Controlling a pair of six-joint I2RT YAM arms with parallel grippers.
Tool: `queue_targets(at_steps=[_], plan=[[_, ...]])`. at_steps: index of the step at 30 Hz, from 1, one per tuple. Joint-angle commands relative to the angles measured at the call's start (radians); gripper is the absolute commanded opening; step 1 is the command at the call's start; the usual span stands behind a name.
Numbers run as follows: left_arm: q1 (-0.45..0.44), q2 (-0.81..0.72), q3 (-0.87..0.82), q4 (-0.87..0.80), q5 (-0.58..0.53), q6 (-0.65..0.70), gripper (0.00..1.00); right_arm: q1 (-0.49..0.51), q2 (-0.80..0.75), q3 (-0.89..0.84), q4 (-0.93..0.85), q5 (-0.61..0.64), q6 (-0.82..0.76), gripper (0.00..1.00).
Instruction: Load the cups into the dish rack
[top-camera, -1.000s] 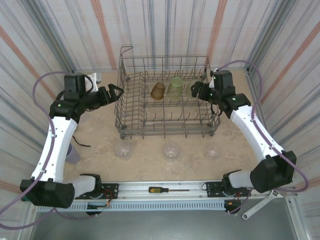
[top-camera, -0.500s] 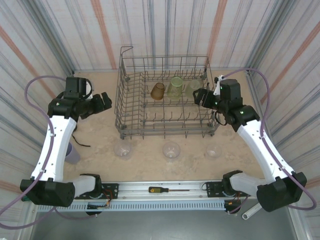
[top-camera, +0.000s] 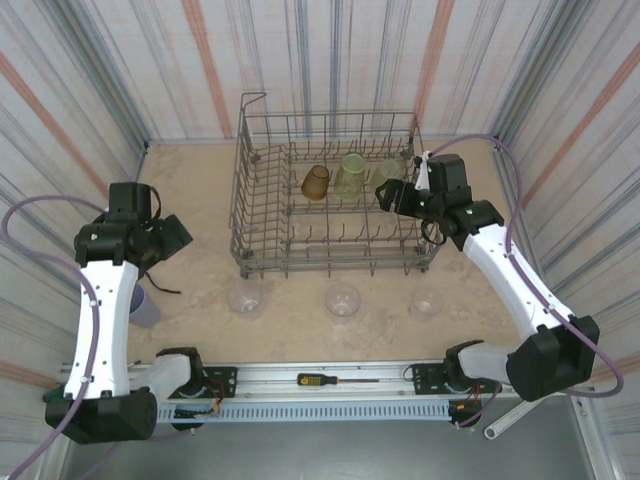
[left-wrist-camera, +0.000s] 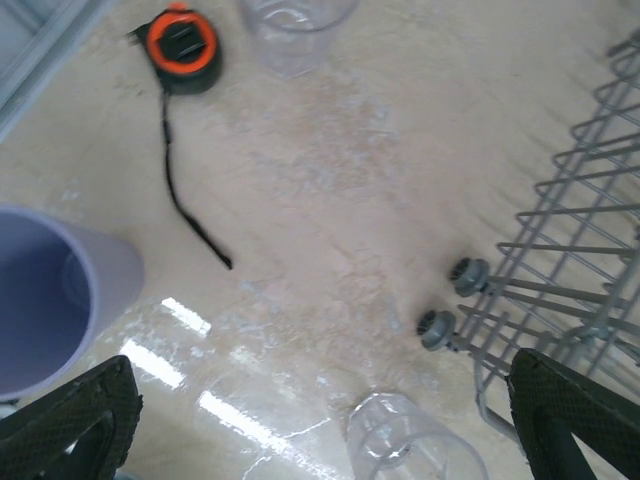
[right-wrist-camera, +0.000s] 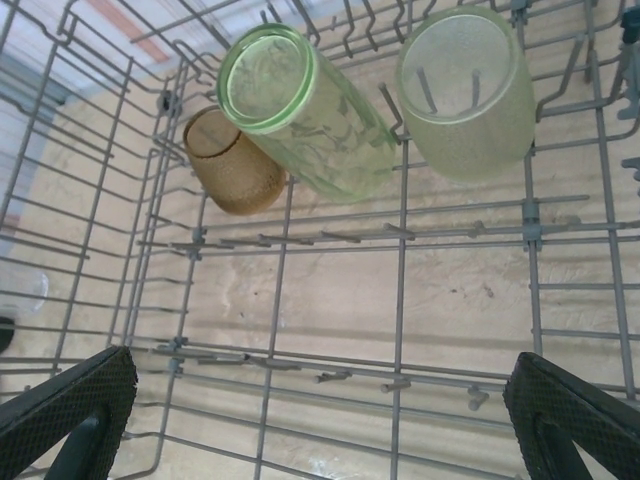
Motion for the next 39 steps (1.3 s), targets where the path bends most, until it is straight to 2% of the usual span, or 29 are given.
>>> queue_targets(at_steps=[1,12,19,30,39], plan=[[0.040,-0.026,-0.033,-0.055,-0.028,-0.041,0.99,-0.003,0.035,0.058,0.023,-0.045,-0.043,0.99],[0.134,-0.080,-0.176,-0.061,-0.027,-0.023,0.98,-0.025,0.120,0.112,0.034,-0.112,-0.064,0.99],[0.173,-0.115,-0.241,-0.018,-0.055,0.018,0.91,-0.048,0.140,0.103,0.035,-0.138,-0.085,0.99],[0.273,-0.058,-0.263,0.028,-0.023,0.037,0.87,-0.109,0.132,0.035,0.112,-0.220,-0.085,0.99],[0.288,-0.012,-0.301,0.103,-0.072,0.040,0.81,-0.110,0.247,0.105,0.071,-0.300,-0.097,0.99]])
